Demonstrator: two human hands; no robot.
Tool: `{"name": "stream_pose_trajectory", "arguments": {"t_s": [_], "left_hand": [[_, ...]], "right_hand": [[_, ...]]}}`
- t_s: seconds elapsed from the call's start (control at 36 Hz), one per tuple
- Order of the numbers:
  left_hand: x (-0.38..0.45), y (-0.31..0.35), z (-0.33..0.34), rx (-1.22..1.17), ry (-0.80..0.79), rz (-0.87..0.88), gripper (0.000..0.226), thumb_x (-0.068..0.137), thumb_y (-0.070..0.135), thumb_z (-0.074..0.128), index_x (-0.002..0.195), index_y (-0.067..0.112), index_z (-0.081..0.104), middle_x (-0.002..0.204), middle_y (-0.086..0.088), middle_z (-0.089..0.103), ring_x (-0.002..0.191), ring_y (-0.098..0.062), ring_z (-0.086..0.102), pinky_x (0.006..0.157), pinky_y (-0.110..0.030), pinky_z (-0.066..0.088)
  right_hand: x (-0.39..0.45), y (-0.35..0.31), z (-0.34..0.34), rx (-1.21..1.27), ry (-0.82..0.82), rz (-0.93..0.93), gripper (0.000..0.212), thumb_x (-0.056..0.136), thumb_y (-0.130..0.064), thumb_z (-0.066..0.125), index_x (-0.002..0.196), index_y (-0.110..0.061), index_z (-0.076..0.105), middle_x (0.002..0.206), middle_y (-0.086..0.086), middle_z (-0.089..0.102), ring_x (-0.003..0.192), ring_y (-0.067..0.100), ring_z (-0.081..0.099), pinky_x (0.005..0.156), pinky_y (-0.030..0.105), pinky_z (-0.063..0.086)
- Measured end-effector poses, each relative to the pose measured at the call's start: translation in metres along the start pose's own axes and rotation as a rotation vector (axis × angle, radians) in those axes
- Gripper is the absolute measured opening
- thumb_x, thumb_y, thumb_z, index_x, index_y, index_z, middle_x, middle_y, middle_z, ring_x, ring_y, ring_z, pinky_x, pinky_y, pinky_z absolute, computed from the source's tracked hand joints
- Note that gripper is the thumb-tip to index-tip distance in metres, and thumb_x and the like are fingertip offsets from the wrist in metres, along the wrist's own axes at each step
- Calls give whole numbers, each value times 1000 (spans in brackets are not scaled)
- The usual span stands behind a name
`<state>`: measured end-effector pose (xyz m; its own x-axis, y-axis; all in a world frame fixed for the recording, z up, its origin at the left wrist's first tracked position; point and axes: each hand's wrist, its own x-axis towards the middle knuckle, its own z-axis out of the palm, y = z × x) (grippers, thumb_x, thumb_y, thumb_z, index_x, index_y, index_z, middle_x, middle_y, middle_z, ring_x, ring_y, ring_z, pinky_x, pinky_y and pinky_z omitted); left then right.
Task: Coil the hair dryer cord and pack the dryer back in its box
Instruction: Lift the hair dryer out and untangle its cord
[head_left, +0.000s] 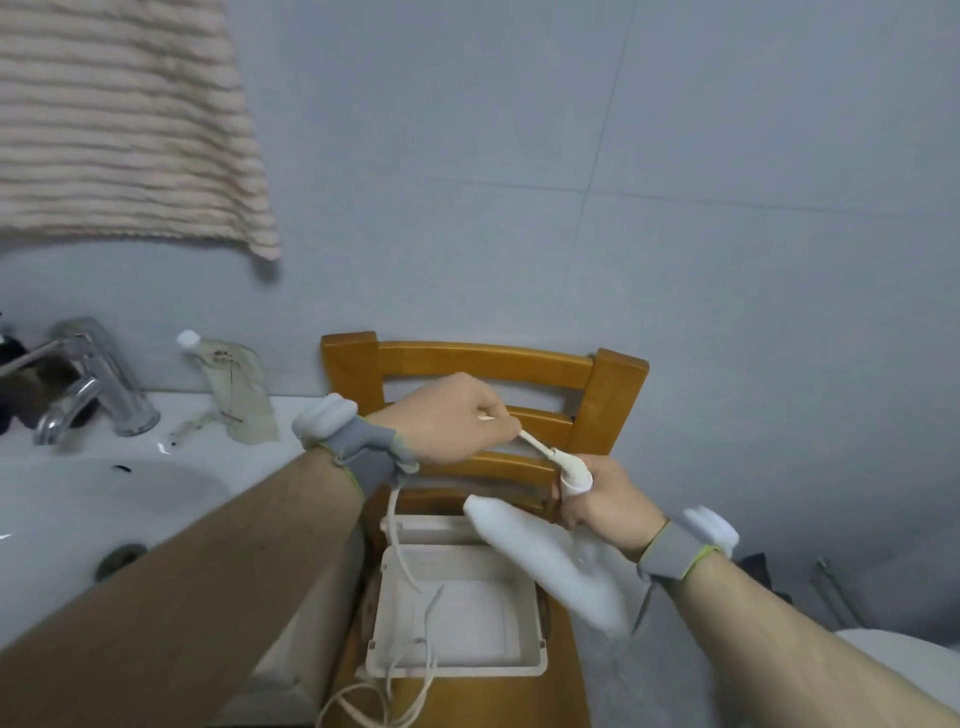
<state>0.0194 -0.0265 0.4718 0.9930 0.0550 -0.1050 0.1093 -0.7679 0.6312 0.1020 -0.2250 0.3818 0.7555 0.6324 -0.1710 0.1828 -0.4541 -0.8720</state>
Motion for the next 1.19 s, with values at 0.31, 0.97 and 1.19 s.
{"name": "stream_pose_trajectory", "arguments": {"t_s": [0.31, 0.97, 1.19], "left_hand": [[0, 9, 17, -102, 11, 8, 38, 85, 46, 54, 79, 12, 70, 65, 8, 58, 59, -9, 50, 50, -22, 36], [-31, -70, 34, -602, 2, -244, 35, 97, 36, 46, 81, 14, 67, 47, 13, 42, 36, -4, 34, 36, -18, 27], [-50, -103, 55, -650, -71, -361, 37, 101, 29, 40, 81, 12, 66, 48, 10, 41, 37, -3, 34, 38, -15, 29]], "right_hand": [[15, -42, 24, 233, 47, -35, 32, 66, -15, 55, 39, -23, 39, 34, -2, 33, 28, 15, 30, 37, 18, 27], [43, -38, 62, 133, -10, 87, 44, 94, -13, 55, 50, -12, 47, 50, 7, 37, 45, 20, 33, 51, 32, 26], [60, -1, 83, 130, -120, 101, 45, 92, -7, 57, 49, -8, 42, 31, -7, 34, 30, 7, 27, 38, 23, 21]]}}
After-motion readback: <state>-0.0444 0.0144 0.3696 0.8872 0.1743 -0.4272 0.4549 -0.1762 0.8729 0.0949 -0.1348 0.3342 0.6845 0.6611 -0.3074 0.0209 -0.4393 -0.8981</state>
